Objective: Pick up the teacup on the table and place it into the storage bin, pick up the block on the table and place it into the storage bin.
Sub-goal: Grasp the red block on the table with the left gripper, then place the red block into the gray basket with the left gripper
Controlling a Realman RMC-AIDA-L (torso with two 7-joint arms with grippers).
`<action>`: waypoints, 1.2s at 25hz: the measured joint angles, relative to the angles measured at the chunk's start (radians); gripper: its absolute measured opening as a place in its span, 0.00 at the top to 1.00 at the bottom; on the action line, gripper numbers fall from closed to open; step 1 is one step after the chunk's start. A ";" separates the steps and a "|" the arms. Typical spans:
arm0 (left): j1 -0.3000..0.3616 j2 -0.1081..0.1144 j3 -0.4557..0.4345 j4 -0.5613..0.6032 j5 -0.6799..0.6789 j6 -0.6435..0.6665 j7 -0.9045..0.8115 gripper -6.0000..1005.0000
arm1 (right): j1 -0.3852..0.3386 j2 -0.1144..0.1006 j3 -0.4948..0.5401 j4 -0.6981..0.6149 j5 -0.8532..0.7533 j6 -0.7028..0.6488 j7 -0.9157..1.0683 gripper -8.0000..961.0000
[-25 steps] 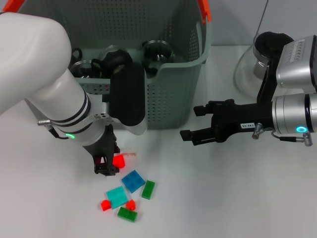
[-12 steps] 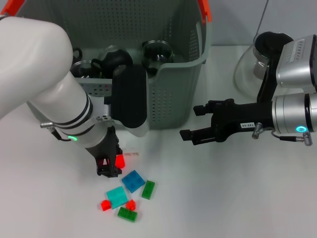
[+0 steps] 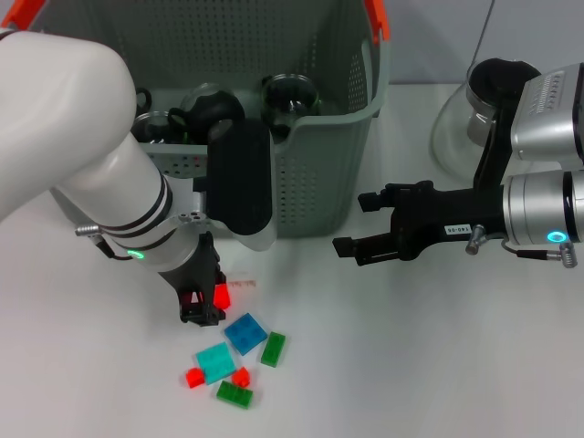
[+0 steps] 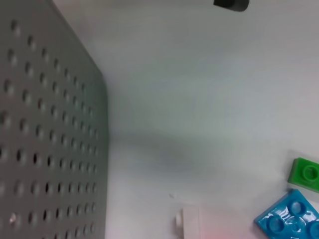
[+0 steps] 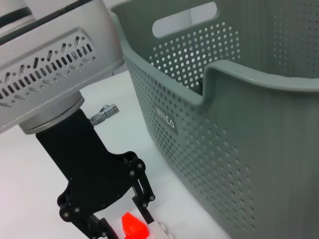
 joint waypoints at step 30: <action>-0.009 0.003 0.026 0.010 0.004 0.005 -0.040 0.69 | 0.003 -0.004 0.003 -0.002 0.001 0.001 -0.015 0.02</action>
